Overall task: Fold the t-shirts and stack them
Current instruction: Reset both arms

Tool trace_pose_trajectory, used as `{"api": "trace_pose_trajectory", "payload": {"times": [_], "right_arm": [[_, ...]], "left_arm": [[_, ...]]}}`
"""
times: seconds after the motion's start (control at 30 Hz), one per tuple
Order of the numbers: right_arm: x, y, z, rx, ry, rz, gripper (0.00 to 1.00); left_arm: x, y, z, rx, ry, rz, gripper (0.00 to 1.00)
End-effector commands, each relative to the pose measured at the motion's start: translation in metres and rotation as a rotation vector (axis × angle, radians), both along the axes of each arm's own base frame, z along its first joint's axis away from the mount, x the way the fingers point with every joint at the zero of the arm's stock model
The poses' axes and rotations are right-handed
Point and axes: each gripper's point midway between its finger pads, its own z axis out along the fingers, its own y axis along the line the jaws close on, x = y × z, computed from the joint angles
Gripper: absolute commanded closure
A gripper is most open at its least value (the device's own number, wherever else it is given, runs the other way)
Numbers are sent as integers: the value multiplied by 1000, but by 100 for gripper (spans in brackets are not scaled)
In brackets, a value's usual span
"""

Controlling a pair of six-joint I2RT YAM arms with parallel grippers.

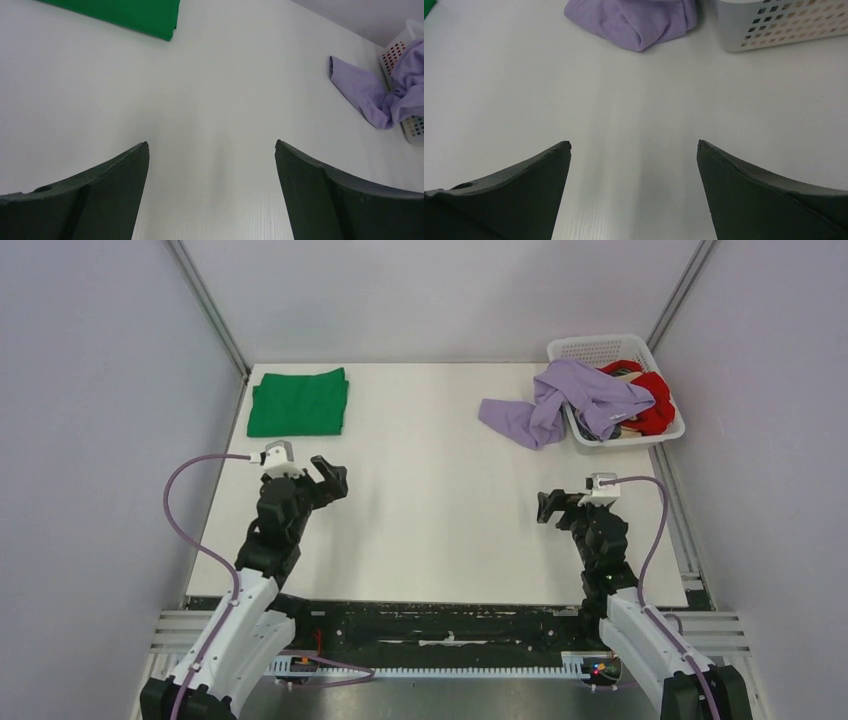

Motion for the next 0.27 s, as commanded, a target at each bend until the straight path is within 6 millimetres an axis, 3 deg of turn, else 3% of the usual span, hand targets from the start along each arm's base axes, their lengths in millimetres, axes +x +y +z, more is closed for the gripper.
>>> {"api": "trace_pose_trajectory", "payload": {"times": [0.0, 0.23], "right_arm": [[3, -15, 17, 16, -97, -85, 2], [2, -25, 24, 2, -134, -136, 2]], "left_arm": [[6, 4, 11, -36, -46, 41, 0], [7, 6, 13, -22, -46, 52, 0]]}}
